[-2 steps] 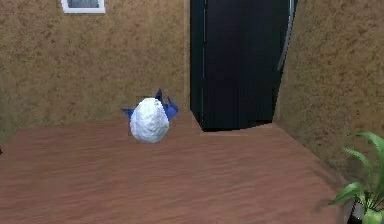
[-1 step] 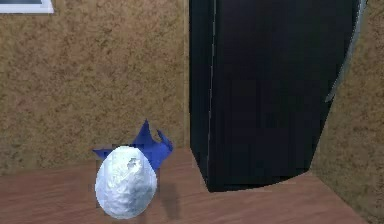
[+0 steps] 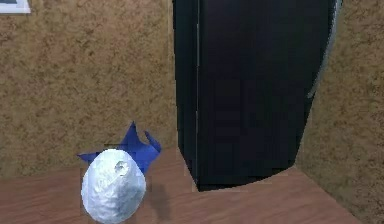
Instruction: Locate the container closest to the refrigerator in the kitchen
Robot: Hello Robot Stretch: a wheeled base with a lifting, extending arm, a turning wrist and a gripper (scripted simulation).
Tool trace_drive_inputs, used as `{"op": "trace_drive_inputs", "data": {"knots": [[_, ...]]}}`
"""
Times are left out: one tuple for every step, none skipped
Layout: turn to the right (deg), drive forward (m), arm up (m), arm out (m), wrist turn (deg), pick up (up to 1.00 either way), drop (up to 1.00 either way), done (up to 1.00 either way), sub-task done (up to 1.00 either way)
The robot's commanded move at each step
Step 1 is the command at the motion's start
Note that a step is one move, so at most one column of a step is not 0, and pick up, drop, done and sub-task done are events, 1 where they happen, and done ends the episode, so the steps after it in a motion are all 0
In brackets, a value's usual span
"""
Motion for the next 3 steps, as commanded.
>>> {"op": "trace_drive_inputs", "data": {"knots": [[0.0, 0.55, 0.00, 0.00, 0.0, 0.00, 0.00, 0.00, 0.00], [45.0, 0.00, 0.00, 0.00, 0.0, 0.00, 0.00, 0.00, 0.00], [45.0, 0.00, 0.00, 0.00, 0.0, 0.00, 0.00, 0.00, 0.00]]}}
